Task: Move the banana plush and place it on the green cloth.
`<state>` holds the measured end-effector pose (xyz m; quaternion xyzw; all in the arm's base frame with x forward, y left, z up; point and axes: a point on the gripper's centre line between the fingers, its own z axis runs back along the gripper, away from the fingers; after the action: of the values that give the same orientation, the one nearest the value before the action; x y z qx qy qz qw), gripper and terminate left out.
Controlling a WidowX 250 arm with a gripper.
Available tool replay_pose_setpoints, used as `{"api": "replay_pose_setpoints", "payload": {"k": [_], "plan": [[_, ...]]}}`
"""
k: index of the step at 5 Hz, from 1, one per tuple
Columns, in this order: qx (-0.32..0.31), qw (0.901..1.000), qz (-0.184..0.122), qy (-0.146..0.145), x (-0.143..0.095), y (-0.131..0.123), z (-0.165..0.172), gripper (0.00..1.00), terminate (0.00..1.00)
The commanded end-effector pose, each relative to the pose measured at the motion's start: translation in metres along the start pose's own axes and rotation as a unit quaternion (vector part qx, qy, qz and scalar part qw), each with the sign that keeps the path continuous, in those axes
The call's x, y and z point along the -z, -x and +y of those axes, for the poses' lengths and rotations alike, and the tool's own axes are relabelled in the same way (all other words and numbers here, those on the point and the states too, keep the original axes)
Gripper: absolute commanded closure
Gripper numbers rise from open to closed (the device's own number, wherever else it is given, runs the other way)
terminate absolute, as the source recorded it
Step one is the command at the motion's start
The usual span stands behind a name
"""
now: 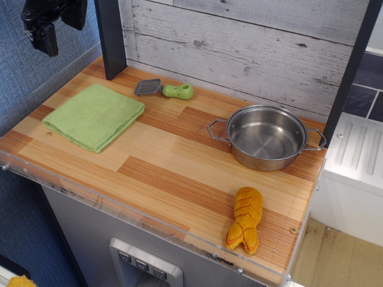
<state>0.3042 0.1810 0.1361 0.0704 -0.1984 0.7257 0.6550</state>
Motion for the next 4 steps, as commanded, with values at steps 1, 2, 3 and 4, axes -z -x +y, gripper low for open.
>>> {"api": "replay_pose_setpoints", "payload": {"k": [1, 2, 3, 4], "plan": [[0.0, 1.0, 0.0, 0.0, 0.0, 0.0, 0.0, 0.0, 0.0], [0.076, 0.9967, -0.006, 0.026, -0.007, 0.031, 0.002, 0.0, 0.0], [0.136, 0.9895, -0.001, 0.049, -0.013, 0.058, 0.011, 0.0, 0.0], [0.194, 0.978, 0.005, 0.076, -0.022, 0.086, 0.022, 0.0, 0.0]]}}
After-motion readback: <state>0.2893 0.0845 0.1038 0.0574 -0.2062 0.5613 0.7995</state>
